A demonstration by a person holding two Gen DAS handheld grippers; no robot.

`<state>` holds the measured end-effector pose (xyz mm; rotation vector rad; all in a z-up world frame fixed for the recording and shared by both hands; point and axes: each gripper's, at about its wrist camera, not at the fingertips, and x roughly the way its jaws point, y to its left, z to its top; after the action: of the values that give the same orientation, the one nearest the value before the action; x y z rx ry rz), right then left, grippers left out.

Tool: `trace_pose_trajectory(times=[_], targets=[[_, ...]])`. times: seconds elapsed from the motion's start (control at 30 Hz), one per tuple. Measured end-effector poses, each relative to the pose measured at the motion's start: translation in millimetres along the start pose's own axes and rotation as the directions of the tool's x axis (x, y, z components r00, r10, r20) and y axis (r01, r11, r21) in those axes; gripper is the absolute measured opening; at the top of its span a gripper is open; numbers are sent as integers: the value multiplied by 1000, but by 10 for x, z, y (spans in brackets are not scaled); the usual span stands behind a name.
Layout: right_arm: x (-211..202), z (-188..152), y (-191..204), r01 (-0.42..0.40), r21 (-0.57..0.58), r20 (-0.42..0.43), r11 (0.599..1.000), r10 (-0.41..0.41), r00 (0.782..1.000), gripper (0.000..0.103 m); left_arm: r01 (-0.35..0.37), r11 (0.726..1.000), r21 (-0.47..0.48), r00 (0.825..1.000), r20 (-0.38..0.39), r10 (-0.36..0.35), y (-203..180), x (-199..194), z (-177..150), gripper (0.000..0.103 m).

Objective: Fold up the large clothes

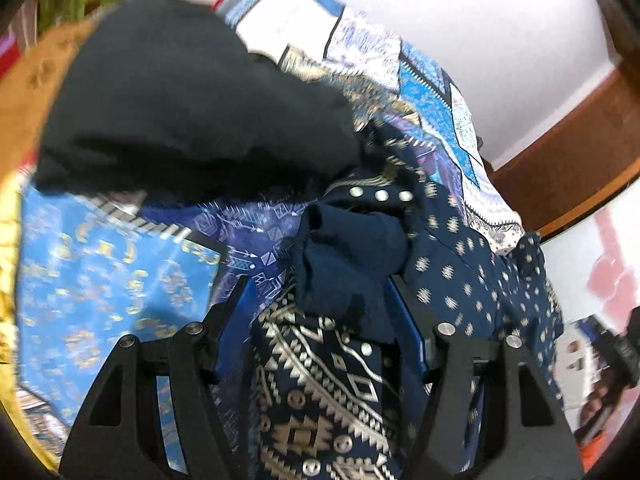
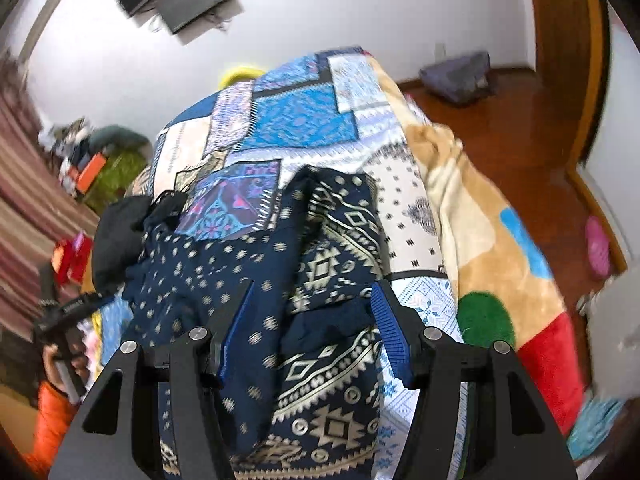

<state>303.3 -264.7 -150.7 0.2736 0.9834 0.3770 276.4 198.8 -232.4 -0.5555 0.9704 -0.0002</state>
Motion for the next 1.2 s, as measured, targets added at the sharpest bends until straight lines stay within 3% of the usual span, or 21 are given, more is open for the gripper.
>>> trace_pose_trajectory(times=[0.2, 0.33, 0.57, 0.63, 0.67, 0.7, 0.77, 0.9, 1.03, 1.2], targets=[[446, 15, -276, -67, 143, -86, 987, 80, 993, 56, 114, 990, -81, 990, -77, -120, 184, 455, 102, 65], [554, 52, -288, -94, 149, -101, 984, 110, 989, 56, 168, 986, -7, 984, -60, -168, 24, 554, 194, 65], [859, 122, -288, -127, 116, -126, 985, 142, 982, 55, 97, 985, 142, 995, -39, -92, -328, 783, 331, 64], [938, 147, -278, -128, 112, -121, 985, 142, 982, 50, 51, 987, 154, 999, -26, -48, -390, 778, 330, 55], [959, 157, -271, -110, 118, -120, 987, 124, 985, 43, 18, 986, 163, 1000, -20, -15, -415, 745, 323, 40], [972, 169, -275, -98, 126, -125, 987, 114, 986, 25, -12, 983, 183, 1000, -10, 15, -450, 690, 315, 30], [958, 166, -282, -128, 179, -128, 975, 152, 980, 18, -66, 971, 230, 998, 23, 62, -538, 525, 284, 18], [645, 244, -14, -128, 100, -48, 987, 134, 990, 15, -56, 951, 303, 995, 99, 27, -865, 34, 232, 15], [231, 474, 375, -189, 7, 38, 982, 189, 981, 15, -47, 941, 336, 983, 185, -17, -1148, -452, 308, 14], [-191, 826, 831, -235, -112, 128, 966, 249, 960, 14, -37, 949, 313, 945, 319, -68, -1293, -1061, 606, 14]])
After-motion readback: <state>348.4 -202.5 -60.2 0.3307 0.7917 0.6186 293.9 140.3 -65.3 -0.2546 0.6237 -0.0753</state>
